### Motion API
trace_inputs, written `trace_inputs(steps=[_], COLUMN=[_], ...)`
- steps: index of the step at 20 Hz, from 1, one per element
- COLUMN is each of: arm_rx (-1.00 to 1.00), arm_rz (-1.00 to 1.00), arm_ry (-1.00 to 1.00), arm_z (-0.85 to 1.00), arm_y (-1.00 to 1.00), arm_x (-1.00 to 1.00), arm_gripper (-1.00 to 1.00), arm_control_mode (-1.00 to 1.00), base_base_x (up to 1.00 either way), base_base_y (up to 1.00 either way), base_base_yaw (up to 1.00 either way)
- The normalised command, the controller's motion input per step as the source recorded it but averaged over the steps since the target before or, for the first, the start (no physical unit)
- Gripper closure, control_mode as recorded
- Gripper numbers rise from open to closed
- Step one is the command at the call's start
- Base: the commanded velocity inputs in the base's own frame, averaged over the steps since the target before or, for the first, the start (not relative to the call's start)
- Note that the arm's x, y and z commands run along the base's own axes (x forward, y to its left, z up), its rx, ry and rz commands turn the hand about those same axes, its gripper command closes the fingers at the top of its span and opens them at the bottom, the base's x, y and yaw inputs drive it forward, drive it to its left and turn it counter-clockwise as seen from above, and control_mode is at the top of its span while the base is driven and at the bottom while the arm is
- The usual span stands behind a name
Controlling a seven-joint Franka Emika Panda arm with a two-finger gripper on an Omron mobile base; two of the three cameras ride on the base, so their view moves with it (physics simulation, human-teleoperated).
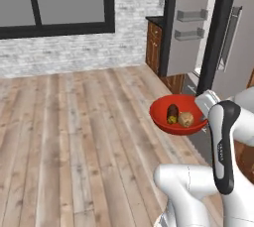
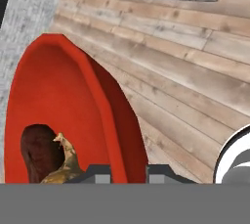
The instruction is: Place the bowl with the onion and sweet potato on the top shelf of the fridge. Place the bowl with the chicken drumsticks on the second highest shelf of the fridge.
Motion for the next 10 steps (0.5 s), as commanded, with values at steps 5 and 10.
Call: trace_inputs(steps=[5, 10], arm_rx=[0.00, 0.00], arm_rz=[0.00, 0.00], arm_ry=[0.00, 0.00], arm_z=[0.00, 0.00], arm_y=[0.00, 0.00], arm_x=[0.00, 0.00], arm_gripper=[1.00, 1.00], arm_control_mode=[1.00, 1.00], base_base_x=[1.00, 1.00], base_base_y=[0.48, 0.71], base_base_yaw=[-0.11, -0.22])
